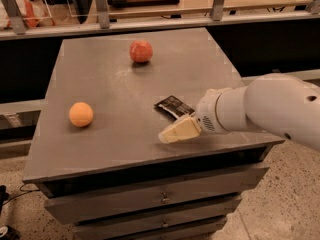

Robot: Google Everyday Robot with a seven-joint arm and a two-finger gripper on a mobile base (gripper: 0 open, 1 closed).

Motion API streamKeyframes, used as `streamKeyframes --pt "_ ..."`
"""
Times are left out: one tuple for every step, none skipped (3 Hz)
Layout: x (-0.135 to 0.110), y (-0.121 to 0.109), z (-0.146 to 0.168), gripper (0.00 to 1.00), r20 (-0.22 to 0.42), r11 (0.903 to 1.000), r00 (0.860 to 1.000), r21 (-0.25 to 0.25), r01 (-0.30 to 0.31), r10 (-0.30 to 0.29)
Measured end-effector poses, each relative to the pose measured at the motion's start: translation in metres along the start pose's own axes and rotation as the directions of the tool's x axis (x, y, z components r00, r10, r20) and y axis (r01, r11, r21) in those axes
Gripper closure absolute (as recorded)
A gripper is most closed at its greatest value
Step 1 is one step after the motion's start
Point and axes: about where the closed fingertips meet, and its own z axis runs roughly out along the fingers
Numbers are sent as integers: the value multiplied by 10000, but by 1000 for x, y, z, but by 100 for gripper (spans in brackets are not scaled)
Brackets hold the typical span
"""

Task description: Pick rxbar chocolate

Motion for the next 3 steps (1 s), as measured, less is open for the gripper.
streamKeyframes --pt "1 1 4 18 67 9999 10000 -106 -34 35" --pt "2 1 8 41 149 9997 9998 -241 -107 110" --pt "1 2 9 63 225 9994 9997 -328 -107 114"
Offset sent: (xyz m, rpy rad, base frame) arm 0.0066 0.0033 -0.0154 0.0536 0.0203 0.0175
